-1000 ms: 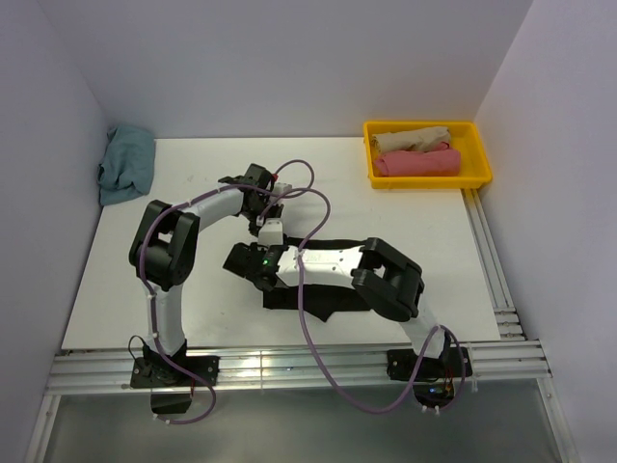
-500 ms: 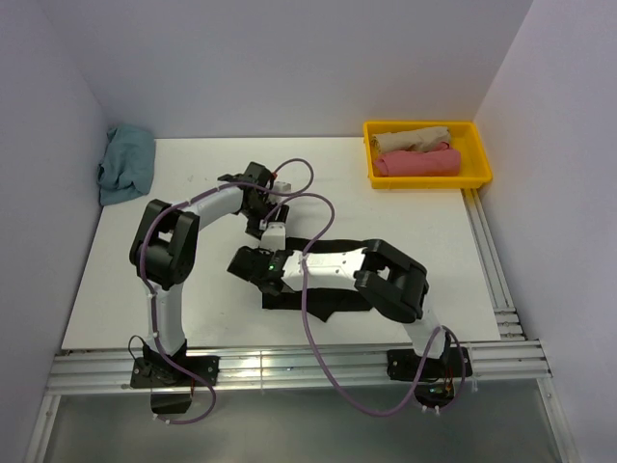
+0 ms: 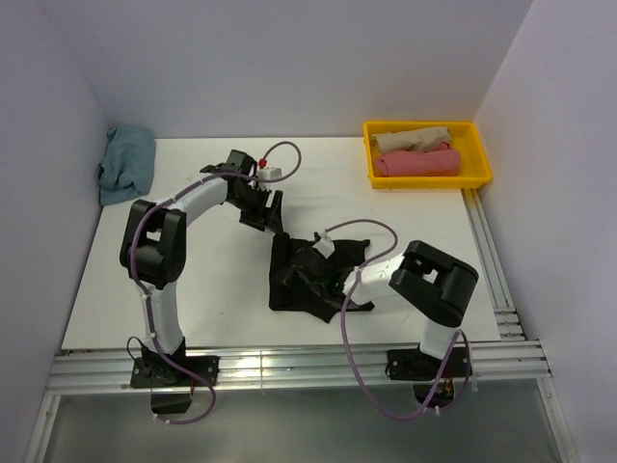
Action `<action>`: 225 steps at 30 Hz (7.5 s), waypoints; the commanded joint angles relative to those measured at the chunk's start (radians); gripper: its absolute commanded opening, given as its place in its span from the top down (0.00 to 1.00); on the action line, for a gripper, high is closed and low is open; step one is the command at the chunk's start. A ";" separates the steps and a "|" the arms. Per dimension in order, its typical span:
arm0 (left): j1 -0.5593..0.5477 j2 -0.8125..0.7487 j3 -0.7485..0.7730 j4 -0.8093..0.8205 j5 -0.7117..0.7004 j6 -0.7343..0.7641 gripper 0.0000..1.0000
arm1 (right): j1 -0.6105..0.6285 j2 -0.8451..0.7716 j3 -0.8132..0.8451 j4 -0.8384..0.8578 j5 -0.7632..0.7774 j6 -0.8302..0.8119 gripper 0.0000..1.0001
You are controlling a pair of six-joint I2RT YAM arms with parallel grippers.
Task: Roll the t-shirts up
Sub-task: Roll the tshirt
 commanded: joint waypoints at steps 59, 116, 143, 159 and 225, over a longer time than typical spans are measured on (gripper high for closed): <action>-0.147 0.111 0.185 -0.197 -0.319 -0.056 1.00 | 0.136 0.226 0.740 -0.992 0.361 -0.226 0.41; -0.003 0.076 -0.086 0.115 0.240 -0.020 0.80 | -0.026 0.133 -0.357 0.580 -0.220 0.294 0.86; 0.051 0.105 0.103 -0.057 -0.363 -0.158 1.00 | -0.126 0.157 0.074 0.001 -0.374 -0.083 0.67; 0.025 0.153 0.152 -0.088 -0.365 -0.162 1.00 | 0.104 0.050 0.120 -0.365 -0.112 -0.106 0.56; -0.038 0.156 0.171 -0.112 -0.336 -0.139 0.95 | 0.080 0.438 0.920 -0.930 0.344 -0.332 0.62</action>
